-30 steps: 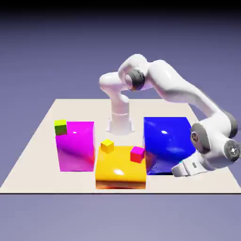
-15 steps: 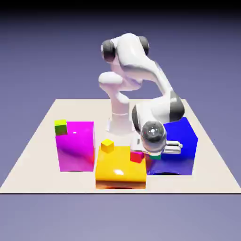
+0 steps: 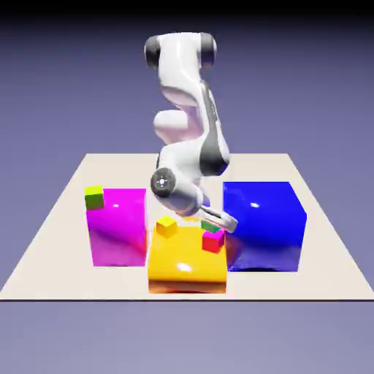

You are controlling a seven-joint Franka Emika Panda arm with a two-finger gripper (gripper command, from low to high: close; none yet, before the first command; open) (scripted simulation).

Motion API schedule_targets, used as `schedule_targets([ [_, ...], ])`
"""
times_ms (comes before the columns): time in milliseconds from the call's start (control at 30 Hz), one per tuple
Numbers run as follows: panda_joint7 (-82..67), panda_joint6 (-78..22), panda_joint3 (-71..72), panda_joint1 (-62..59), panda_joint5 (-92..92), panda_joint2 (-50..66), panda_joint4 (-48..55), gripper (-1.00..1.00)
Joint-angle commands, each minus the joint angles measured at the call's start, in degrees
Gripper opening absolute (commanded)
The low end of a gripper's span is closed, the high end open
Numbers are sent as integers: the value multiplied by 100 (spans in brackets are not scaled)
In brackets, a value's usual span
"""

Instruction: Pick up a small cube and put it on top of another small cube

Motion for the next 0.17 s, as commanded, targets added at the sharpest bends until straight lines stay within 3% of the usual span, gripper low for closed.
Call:
schedule_targets([
  [0, 0, 0, 0, 0, 0, 0, 0, 100],
  [133, 165, -919, -109, -161, -171, -149, 753, 100],
])
